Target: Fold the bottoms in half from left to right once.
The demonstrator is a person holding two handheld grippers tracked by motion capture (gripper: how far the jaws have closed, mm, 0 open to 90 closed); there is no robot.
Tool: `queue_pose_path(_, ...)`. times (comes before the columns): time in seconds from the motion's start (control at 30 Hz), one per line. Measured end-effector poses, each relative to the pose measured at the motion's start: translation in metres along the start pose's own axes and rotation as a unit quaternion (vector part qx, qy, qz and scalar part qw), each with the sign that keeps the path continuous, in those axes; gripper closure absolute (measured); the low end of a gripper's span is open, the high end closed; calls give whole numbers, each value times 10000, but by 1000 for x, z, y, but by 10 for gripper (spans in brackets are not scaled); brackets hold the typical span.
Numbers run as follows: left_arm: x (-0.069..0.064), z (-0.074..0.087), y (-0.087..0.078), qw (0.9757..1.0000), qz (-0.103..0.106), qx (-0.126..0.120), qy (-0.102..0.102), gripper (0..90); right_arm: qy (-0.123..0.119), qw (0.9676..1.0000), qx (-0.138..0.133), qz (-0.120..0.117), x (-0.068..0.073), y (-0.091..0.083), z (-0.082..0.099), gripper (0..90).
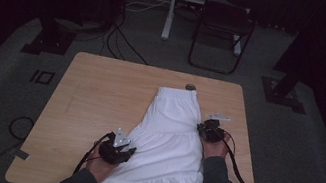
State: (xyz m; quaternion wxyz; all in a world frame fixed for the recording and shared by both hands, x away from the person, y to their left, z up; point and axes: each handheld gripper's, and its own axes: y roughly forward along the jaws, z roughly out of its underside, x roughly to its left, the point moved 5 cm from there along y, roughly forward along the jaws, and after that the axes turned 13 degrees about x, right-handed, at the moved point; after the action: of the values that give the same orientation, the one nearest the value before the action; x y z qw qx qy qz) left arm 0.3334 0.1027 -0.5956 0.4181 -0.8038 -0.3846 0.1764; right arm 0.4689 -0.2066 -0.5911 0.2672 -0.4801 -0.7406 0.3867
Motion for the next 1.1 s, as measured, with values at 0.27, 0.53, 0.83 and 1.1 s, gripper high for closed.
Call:
queue_pose_path(0.27,5,-17,-29,9995,281,-118,-34,521,-73,9999,-47,-88,-2,-12,-2,564)
queue_pose_path(0.53,33,-95,-32,9982,169,-571,7,496,-241,9993,-196,-230,13,-13,-20,468)
queue_pose_path(0.83,25,-97,58,9999,47,47,-158,511,-414,9991,-19,-118,29,7,-8,459)
queue_pose_path(1.1,21,-79,54,9985,228,-57,-493,510,-348,9990,-248,-111,37,-3,14,459)
